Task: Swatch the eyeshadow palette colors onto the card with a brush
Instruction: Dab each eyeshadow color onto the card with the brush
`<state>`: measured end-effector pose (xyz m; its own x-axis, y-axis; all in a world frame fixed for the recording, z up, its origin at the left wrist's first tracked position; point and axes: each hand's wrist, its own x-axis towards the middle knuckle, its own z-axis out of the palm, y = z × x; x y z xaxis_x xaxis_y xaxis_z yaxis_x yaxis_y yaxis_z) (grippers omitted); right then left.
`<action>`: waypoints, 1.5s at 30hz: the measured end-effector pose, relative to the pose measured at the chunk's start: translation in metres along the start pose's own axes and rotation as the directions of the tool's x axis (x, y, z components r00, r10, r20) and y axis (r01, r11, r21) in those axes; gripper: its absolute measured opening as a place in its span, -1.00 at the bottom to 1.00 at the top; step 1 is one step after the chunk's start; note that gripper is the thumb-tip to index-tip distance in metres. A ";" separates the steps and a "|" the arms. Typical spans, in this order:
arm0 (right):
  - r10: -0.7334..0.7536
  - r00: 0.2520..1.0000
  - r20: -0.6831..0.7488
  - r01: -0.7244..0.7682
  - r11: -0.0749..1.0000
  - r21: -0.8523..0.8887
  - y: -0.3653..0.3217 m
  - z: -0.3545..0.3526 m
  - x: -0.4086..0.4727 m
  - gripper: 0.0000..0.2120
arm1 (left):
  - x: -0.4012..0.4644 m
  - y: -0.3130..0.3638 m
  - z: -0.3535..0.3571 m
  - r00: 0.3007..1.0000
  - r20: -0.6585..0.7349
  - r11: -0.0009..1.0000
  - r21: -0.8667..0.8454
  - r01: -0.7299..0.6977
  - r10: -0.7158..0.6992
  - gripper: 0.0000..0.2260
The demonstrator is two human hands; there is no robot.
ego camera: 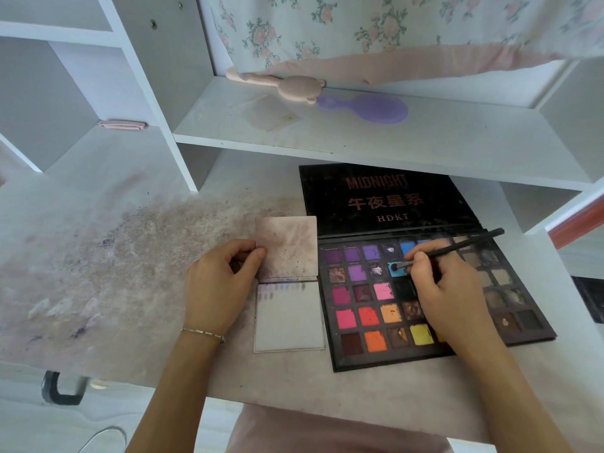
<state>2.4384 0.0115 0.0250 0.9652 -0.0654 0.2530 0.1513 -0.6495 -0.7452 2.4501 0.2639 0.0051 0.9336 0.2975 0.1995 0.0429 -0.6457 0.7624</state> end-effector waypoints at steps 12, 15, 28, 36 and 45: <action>-0.032 0.999 -0.024 0.031 0.999 -0.022 0.001 0.001 0.000 -0.68 | 0.000 0.000 0.000 1.000 0.009 1.000 -0.023 0.007 -0.007 -0.97; -0.027 0.999 -0.040 0.026 1.000 -0.009 0.002 0.001 0.000 -0.69 | 0.000 0.000 0.000 1.000 0.010 1.000 -0.014 0.001 -0.001 -0.97; -0.018 0.999 -0.039 0.018 1.000 0.002 0.002 0.000 -0.001 -0.66 | 0.000 0.000 -0.001 1.000 0.016 1.000 0.000 -0.005 0.005 -0.95; 0.035 0.996 -0.080 -0.014 0.967 0.255 -0.026 0.013 -0.007 -0.82 | 0.000 0.000 -0.001 1.000 0.011 1.000 -0.003 -0.001 0.001 -0.97; -0.108 0.969 0.222 0.023 0.935 0.354 -0.063 0.058 -0.023 -0.83 | 0.000 0.000 -0.001 1.000 0.004 1.000 -0.017 -0.020 0.020 -0.94</action>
<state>2.4194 0.0981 0.0308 0.9663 0.1753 0.1887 0.2394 -0.3409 -0.9091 2.4493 0.2643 0.0060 0.9358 0.2819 0.2118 0.0186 -0.6393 0.7688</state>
